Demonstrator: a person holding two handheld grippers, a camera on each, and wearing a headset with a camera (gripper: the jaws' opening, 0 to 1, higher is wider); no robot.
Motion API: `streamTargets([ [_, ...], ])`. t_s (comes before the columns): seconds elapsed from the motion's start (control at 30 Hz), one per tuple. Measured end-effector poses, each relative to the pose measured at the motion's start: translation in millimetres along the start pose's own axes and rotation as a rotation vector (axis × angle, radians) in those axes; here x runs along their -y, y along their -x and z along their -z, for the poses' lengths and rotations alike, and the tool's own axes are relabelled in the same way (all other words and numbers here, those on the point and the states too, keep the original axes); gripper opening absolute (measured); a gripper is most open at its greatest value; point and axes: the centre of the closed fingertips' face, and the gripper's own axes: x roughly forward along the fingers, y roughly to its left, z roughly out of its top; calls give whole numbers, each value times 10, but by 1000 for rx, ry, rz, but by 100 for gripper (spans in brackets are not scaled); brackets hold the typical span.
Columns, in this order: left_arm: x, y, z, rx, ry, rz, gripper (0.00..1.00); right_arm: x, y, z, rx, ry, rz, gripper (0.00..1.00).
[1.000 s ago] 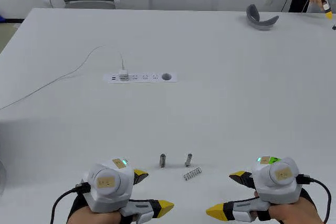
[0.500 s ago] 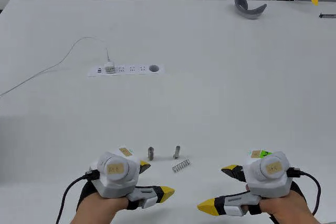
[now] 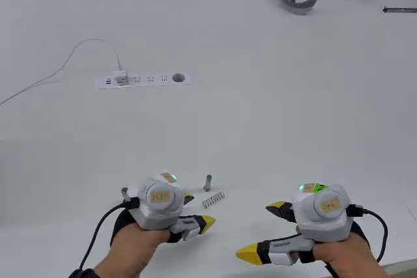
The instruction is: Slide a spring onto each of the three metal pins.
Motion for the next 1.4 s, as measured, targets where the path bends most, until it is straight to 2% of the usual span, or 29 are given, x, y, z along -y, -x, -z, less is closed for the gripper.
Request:
streamTargets([
  [0.5, -138, -279, 73, -19, 36, -38, 25, 0, 16, 73, -13, -19, -2, 79],
  [0.93, -181, -412, 94, -25, 23, -59, 18, -16, -3, 76, -13, -24, -8, 79],
  [1.13, -218, -399, 105, -27, -10, -91, 12, -16, -6, 89, -15, -25, -10, 79],
  [1.2, -190, -380, 121, -25, 9, -82, 11, -22, -11, 92, -17, -25, -11, 79],
  [1.4, -100, -275, 230, -32, 13, -75, 11, -35, -30, 96, -12, -37, -12, 79],
])
